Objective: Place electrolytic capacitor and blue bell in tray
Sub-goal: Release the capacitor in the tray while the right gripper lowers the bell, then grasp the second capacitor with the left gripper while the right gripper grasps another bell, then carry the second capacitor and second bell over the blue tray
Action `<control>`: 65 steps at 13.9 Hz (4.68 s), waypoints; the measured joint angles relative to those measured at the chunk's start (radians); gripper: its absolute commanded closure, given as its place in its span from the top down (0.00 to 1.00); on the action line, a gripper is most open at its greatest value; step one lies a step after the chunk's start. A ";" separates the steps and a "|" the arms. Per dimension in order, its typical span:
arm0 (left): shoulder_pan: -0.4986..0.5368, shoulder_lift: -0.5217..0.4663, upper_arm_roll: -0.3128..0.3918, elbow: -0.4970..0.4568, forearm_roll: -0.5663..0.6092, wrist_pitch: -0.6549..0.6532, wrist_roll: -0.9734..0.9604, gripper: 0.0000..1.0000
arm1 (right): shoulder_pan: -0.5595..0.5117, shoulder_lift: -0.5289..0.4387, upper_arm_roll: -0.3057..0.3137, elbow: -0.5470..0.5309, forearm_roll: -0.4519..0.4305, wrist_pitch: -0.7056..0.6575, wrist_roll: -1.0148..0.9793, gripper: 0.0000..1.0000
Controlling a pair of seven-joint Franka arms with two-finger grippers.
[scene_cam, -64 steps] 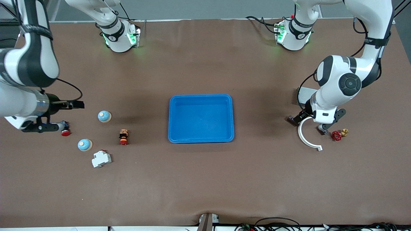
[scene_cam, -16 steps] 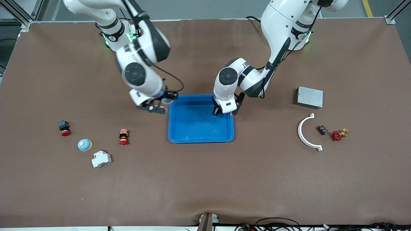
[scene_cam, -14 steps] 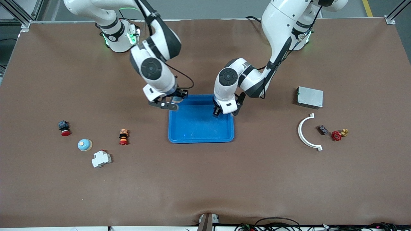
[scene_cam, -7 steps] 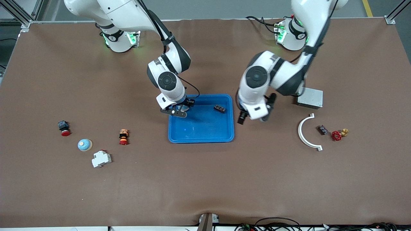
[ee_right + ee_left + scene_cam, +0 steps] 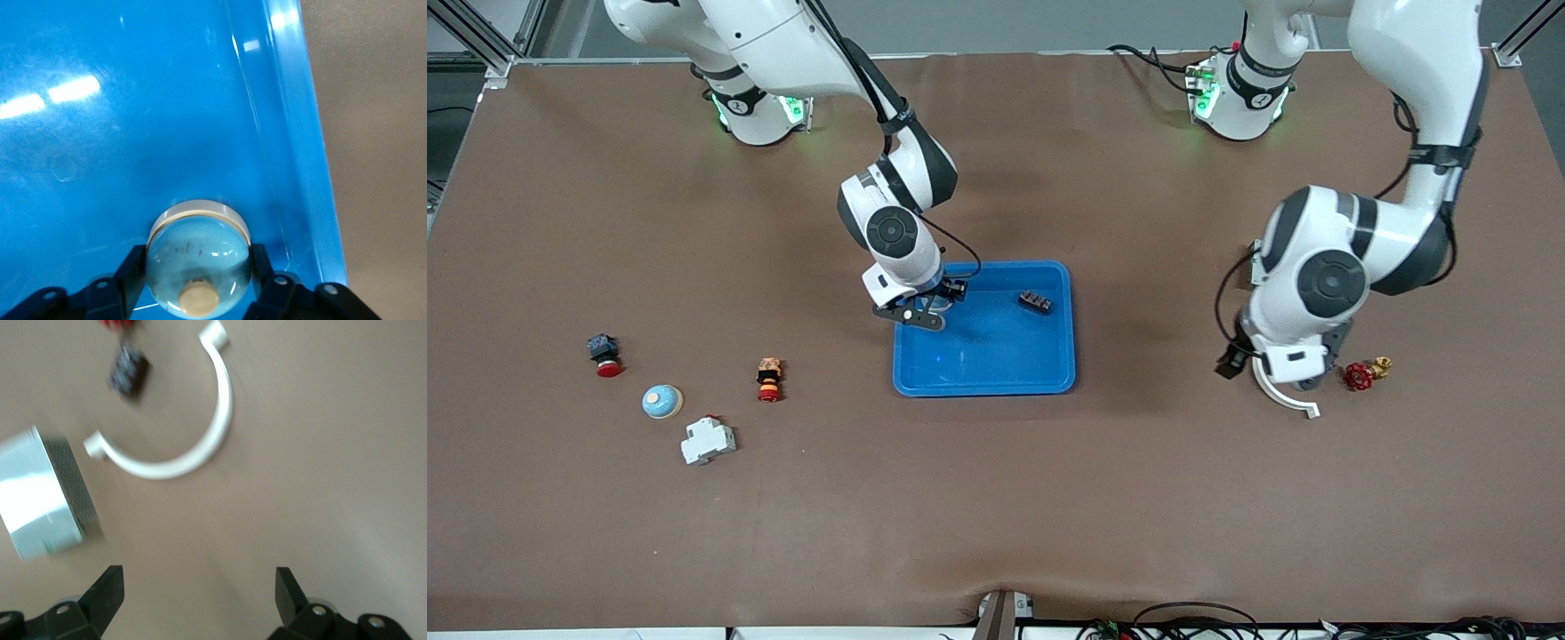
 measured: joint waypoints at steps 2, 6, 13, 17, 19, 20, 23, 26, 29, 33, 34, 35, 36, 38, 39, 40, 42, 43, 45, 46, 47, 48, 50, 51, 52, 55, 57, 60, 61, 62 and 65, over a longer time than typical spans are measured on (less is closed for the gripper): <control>0.082 0.027 0.000 -0.006 0.037 0.008 0.106 1.00 | 0.002 0.008 0.000 0.002 0.001 0.003 0.000 1.00; 0.208 0.094 0.000 -0.011 0.139 0.027 0.249 0.99 | 0.002 -0.030 -0.005 0.072 0.001 -0.131 -0.002 1.00; 0.253 0.161 -0.002 -0.031 0.213 0.094 0.261 0.77 | -0.172 -0.280 -0.118 0.187 -0.116 -0.533 -0.498 1.00; 0.268 0.181 -0.004 -0.031 0.213 0.126 0.264 0.64 | -0.422 -0.259 -0.131 0.172 -0.147 -0.488 -0.969 1.00; 0.268 0.192 -0.008 -0.031 0.213 0.144 0.264 0.57 | -0.507 -0.220 -0.131 0.172 -0.191 -0.431 -1.160 1.00; 0.268 0.198 -0.009 -0.032 0.213 0.154 0.264 0.47 | -0.535 -0.199 -0.131 0.172 -0.214 -0.399 -1.231 1.00; 0.268 0.211 -0.009 -0.031 0.214 0.169 0.264 0.00 | -0.594 -0.128 -0.130 0.175 -0.243 -0.309 -1.464 1.00; 0.267 0.209 -0.012 -0.028 0.214 0.170 0.264 0.00 | -0.675 -0.041 -0.130 0.178 -0.242 -0.181 -1.771 1.00; 0.267 0.177 -0.036 -0.012 0.213 0.134 0.258 0.00 | -0.747 0.035 -0.128 0.181 -0.242 -0.092 -1.897 1.00; 0.263 0.084 -0.119 0.026 0.179 0.017 0.229 0.00 | -0.757 0.089 -0.114 0.184 -0.237 -0.042 -1.907 1.00; 0.262 0.068 -0.143 0.038 0.145 0.004 0.199 0.00 | -0.757 0.096 -0.111 0.184 -0.234 -0.041 -1.907 1.00; 0.260 0.060 -0.168 0.053 0.117 -0.005 0.160 0.00 | -0.757 0.101 -0.109 0.185 -0.231 -0.040 -1.907 1.00; 0.259 0.058 -0.196 0.066 0.099 -0.008 0.115 0.00 | -0.757 0.107 -0.107 0.185 -0.224 -0.040 -1.907 1.00; 0.251 0.060 -0.256 0.082 0.088 -0.009 -0.001 0.00 | -0.757 0.119 -0.104 0.185 -0.214 -0.027 -1.907 1.00; 0.242 0.062 -0.280 0.089 0.087 -0.009 -0.060 0.00 | -0.757 0.126 -0.103 0.186 -0.212 -0.019 -1.907 1.00; 0.228 0.067 -0.299 0.099 0.086 -0.009 -0.121 0.00 | -0.757 0.133 -0.103 0.186 -0.208 -0.013 -1.907 1.00; 0.178 0.088 -0.314 0.137 0.078 -0.009 -0.241 0.00 | -0.757 0.146 -0.103 0.186 -0.200 0.003 -1.907 0.71; 0.145 0.103 -0.315 0.160 0.072 -0.009 -0.298 0.00 | -0.757 0.149 -0.103 0.186 -0.199 0.006 -1.907 0.48; 0.076 0.146 -0.316 0.210 0.056 -0.009 -0.423 0.00 | -0.757 0.148 -0.103 0.191 -0.199 0.008 -1.907 0.20; 0.043 0.172 -0.317 0.231 0.052 -0.009 -0.484 0.00 | -0.756 0.146 -0.103 0.197 -0.199 0.005 -1.907 0.15; 0.013 0.197 -0.317 0.248 0.051 -0.008 -0.541 0.00 | -0.756 0.145 -0.102 0.200 -0.198 -0.001 -1.907 0.09; -0.014 0.219 -0.317 0.261 0.051 -0.007 -0.589 0.00 | -0.754 0.145 -0.100 0.201 -0.198 -0.006 -1.907 0.07; -0.059 0.246 -0.318 0.274 0.050 -0.006 -0.668 0.00 | -0.743 0.141 -0.097 0.210 -0.196 -0.061 -1.896 0.07; -0.078 0.255 -0.318 0.276 0.050 -0.005 -0.702 0.00 | -0.730 0.132 -0.095 0.217 -0.193 -0.107 -1.862 0.07; -0.097 0.265 -0.318 0.278 0.050 0.000 -0.737 0.00 | -0.711 0.114 -0.093 0.225 -0.190 -0.171 -1.797 0.07; -0.148 0.304 -0.316 0.288 0.050 0.065 -0.827 0.00 | -0.586 -0.005 -0.087 0.244 -0.188 -0.409 -1.477 0.08; -0.176 0.321 -0.312 0.295 0.050 0.122 -0.877 0.00 | -0.475 -0.093 -0.083 0.244 -0.185 -0.521 -1.228 0.09; -0.207 0.350 -0.311 0.308 0.050 0.194 -0.923 0.00 | -0.321 -0.146 -0.080 0.240 -0.126 -0.555 -0.868 0.09; -0.215 0.365 -0.310 0.310 0.050 0.216 -0.927 0.00 | -0.278 -0.146 -0.080 0.240 -0.098 -0.540 -0.766 0.09; -0.222 0.382 -0.307 0.312 0.050 0.236 -0.927 0.21 | -0.240 -0.142 -0.080 0.242 -0.079 -0.511 -0.677 0.09; -0.239 0.422 -0.293 0.318 0.058 0.274 -0.923 1.00 | -0.141 -0.093 -0.080 0.242 -0.063 -0.349 -0.455 0.09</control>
